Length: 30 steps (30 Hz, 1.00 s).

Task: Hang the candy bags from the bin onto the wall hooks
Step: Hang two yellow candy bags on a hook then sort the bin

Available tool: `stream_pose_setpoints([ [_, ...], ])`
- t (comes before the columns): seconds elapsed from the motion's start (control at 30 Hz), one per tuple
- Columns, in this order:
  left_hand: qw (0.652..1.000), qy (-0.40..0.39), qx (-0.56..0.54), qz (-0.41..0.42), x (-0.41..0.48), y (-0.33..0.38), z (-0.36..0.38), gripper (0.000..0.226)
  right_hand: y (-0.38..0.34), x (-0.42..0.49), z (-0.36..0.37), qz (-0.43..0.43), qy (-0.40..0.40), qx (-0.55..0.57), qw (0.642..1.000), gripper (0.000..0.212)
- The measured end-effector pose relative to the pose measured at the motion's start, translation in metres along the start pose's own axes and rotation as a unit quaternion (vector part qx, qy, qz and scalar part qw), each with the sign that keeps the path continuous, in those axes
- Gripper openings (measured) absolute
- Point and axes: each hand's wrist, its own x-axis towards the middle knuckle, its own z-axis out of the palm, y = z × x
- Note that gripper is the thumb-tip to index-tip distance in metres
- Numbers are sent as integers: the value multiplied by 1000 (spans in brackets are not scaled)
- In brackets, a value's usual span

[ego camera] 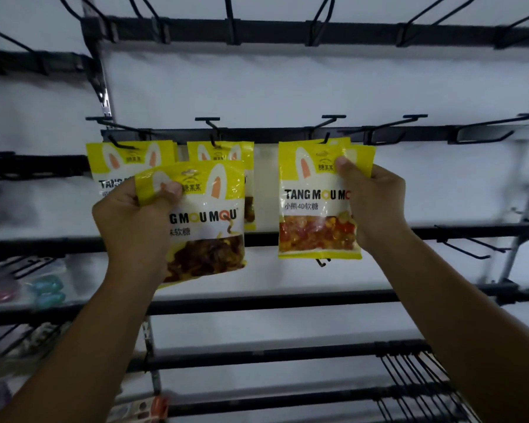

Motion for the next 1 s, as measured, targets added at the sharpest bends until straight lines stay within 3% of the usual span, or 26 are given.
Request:
stream_pose_setpoints([
  [0.3,1000,-13,7,8,15,2,14,20,-11,38,7,-1,28,3,1000,22],
  [0.8,999,-40,2,14,12,2,23,30,-11,52,6,17,-3,-3,1000,19],
  [1.0,999,-38,1,12,11,2,25,21,-18,58,1,65,-51,-37,996,22],
])
